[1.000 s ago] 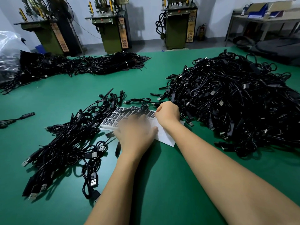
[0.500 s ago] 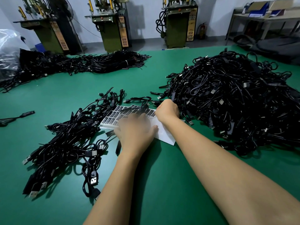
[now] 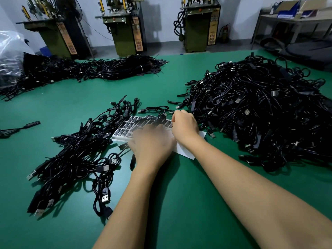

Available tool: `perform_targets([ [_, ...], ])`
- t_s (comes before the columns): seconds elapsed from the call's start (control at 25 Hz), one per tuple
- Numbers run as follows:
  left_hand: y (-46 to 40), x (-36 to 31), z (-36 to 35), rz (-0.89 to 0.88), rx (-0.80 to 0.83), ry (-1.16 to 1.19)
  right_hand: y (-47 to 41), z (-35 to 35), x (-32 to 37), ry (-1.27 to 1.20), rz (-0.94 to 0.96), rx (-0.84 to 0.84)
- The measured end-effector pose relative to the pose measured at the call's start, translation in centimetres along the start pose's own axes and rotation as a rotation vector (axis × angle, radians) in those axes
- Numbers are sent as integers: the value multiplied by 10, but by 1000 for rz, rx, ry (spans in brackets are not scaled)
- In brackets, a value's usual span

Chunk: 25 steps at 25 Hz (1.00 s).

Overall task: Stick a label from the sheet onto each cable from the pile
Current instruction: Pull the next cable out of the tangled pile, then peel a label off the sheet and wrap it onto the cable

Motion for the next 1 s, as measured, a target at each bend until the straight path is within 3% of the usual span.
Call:
perform_targets([
  [0.28, 0, 0, 0, 2, -7, 10, 6, -1, 0, 141, 283, -84],
  [0.4, 0, 0, 0, -2, -8, -7, 11, 3, 1, 11, 314, -176],
  [0.56, 0, 0, 0, -20, -2, -38, 29, 21, -12, -461, 87, -413],
  [0.68, 0, -1, 1, -62, -40, -27, 45, 31, -32, -669, -112, -462],
  [1.0, 10, -15, 4, -219, -170, -2, 76, 32, -49, -740, -257, -428],
])
Point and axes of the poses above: each hand's wrist, its own y-axis away from the middle knuckle, its own z-axis out of the back of the hand, x = y × z, the point moved 3 cm from there along -y, towards the middle knuckle, and after that the axes turned 9 degrees about z, right-handed, at the moved point
